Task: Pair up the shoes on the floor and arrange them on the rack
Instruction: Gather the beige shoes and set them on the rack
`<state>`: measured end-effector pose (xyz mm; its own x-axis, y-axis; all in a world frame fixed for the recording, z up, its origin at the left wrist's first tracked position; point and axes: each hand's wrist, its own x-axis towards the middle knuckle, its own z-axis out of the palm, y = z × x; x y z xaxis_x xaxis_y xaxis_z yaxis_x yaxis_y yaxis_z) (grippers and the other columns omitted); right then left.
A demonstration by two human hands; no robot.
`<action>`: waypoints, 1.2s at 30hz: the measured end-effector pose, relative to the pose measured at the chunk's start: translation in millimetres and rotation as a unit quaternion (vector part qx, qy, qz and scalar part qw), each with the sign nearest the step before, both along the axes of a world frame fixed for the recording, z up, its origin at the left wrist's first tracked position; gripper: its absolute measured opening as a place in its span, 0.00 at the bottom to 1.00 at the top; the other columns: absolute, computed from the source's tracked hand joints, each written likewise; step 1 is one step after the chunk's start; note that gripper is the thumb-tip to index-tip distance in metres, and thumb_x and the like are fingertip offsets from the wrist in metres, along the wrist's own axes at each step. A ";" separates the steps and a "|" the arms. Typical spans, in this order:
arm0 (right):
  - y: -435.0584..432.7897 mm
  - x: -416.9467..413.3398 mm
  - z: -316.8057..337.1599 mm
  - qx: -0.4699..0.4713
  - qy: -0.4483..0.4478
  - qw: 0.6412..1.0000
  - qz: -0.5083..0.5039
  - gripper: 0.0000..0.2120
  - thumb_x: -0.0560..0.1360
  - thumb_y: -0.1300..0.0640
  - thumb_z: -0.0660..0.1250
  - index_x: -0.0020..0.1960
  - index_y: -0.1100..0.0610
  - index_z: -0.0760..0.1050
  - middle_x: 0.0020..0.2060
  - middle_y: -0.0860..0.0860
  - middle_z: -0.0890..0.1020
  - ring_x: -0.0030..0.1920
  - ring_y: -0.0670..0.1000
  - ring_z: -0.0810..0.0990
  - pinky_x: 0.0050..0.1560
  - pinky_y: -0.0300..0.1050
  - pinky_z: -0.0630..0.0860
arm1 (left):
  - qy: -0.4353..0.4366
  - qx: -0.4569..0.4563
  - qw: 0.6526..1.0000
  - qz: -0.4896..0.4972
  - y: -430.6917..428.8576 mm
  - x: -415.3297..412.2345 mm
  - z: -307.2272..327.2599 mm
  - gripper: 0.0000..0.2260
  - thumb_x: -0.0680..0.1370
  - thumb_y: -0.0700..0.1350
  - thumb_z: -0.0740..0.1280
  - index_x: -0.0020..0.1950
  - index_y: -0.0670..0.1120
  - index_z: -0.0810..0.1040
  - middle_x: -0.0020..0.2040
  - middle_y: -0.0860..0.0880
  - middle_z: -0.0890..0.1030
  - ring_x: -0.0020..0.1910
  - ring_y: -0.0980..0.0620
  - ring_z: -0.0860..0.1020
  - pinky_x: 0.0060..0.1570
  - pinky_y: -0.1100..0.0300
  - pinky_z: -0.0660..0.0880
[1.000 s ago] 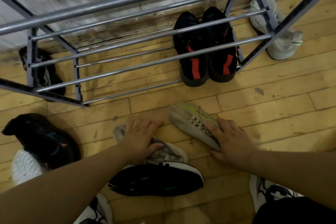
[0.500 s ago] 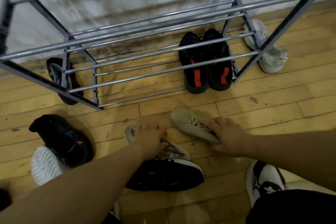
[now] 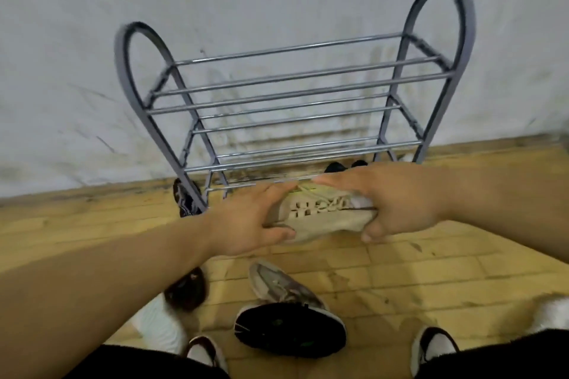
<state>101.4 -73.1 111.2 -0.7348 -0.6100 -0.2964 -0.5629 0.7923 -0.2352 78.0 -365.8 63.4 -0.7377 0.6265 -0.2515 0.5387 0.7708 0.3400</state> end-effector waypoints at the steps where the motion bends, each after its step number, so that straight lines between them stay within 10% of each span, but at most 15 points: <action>1: -5.5 9.5 16.9 -0.014 0.013 1.000 -0.005 0.56 0.69 0.39 0.77 0.80 0.30 0.38 0.76 0.41 0.68 0.67 0.48 0.74 0.57 0.44 0.71 | 0.001 0.012 1.000 0.006 -12.6 6.9 18.3 0.40 0.75 0.73 0.64 0.80 0.70 0.43 0.80 0.59 0.61 0.77 0.53 0.64 0.73 0.51 0.66; 9: -46.8 82.8 40.5 -0.125 0.046 0.991 -0.024 0.55 0.70 0.37 0.76 0.78 0.27 0.37 0.71 0.30 0.64 0.64 0.36 0.69 0.57 0.33 0.68 | -0.043 0.168 0.979 0.111 -88.5 50.7 92.1 0.33 0.62 0.60 0.82 0.65 0.72 0.76 0.65 0.66 0.77 0.60 0.68 0.78 0.59 0.67 0.76; 14: -52.5 72.0 45.1 -0.137 0.069 0.985 -0.081 0.54 0.70 0.39 0.78 0.79 0.27 0.40 0.68 0.30 0.61 0.48 0.29 0.70 0.46 0.25 0.64 | 0.010 0.123 0.986 0.113 -94.2 52.7 87.2 0.46 0.65 0.55 0.84 0.77 0.70 0.63 0.61 0.65 0.77 0.53 0.62 0.79 0.53 0.72 0.71; 17: -60.5 62.8 39.4 -0.178 0.071 0.978 -0.079 0.54 0.68 0.39 0.79 0.78 0.26 0.43 0.76 0.32 0.60 0.57 0.28 0.69 0.54 0.27 0.64 | 0.049 0.149 0.977 0.142 -101.6 49.3 87.4 0.45 0.68 0.50 0.84 0.79 0.64 0.64 0.60 0.61 0.78 0.51 0.60 0.79 0.48 0.74 0.71; 23: -96.8 53.4 33.1 -0.189 0.074 0.976 -0.080 0.53 0.69 0.41 0.79 0.80 0.30 0.46 0.69 0.30 0.61 0.58 0.32 0.64 0.49 0.19 0.60 | 0.116 0.080 0.978 0.155 -120.7 46.5 95.6 0.48 0.65 0.58 0.83 0.81 0.58 0.63 0.70 0.55 0.68 0.67 0.55 0.68 0.65 0.61 0.66; 28: -121.7 49.4 25.1 -0.146 0.090 0.985 -0.020 0.52 0.71 0.41 0.78 0.81 0.35 0.44 0.79 0.39 0.61 0.76 0.44 0.62 0.65 0.34 0.57 | 0.083 -0.001 0.986 0.147 -139.3 50.5 83.9 0.53 0.63 0.62 0.83 0.82 0.56 0.60 0.70 0.53 0.68 0.69 0.51 0.68 0.71 0.52 0.68; 36: -156.6 35.4 -13.6 -0.094 0.046 0.994 0.043 0.54 0.71 0.36 0.74 0.82 0.37 0.38 0.79 0.45 0.62 0.74 0.49 0.67 0.71 0.48 0.68 | 0.046 -0.047 0.984 0.164 -156.4 65.9 78.6 0.47 0.64 0.56 0.84 0.79 0.58 0.66 0.69 0.56 0.74 0.65 0.53 0.74 0.64 0.52 0.73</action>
<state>136.8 -229.7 97.6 -0.6966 -0.7097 -0.1053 -0.6520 0.6874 -0.3201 143.9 -522.1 142.0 -0.9186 0.3279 -0.2206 0.2806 0.9342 0.2201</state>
